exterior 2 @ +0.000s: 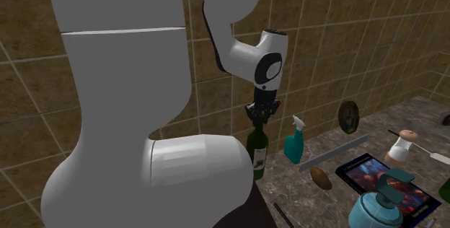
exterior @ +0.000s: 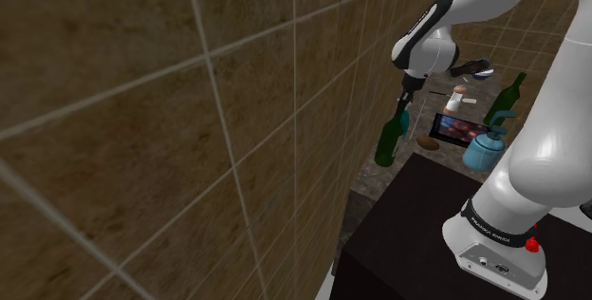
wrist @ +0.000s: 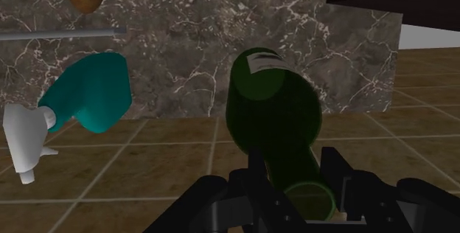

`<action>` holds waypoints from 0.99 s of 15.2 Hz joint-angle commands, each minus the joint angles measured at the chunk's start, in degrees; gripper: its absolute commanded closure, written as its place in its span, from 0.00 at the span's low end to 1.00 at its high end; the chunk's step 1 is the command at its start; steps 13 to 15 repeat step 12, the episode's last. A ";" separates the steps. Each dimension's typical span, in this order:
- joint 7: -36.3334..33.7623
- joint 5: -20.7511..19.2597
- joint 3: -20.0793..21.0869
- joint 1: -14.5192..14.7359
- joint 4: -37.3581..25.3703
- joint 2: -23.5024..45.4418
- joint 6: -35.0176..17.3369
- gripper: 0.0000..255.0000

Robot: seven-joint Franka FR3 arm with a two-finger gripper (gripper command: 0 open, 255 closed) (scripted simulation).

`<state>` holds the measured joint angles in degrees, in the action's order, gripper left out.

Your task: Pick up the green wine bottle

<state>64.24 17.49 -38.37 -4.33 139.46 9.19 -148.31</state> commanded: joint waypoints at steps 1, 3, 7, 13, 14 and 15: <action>-1.71 -2.14 -0.76 0.60 -0.32 -1.40 1.26 1.00; -3.45 -4.49 -1.51 1.07 -0.43 -3.13 2.54 1.00; -6.71 -8.88 -2.46 1.60 -0.86 -6.51 5.27 1.00; -9.00 -11.93 -2.72 1.67 -1.39 -9.06 7.57 1.00; -9.00 -11.93 -2.72 1.67 -1.39 -9.06 7.57 1.00; -9.00 -11.93 -2.72 1.67 -1.39 -9.06 7.57 1.00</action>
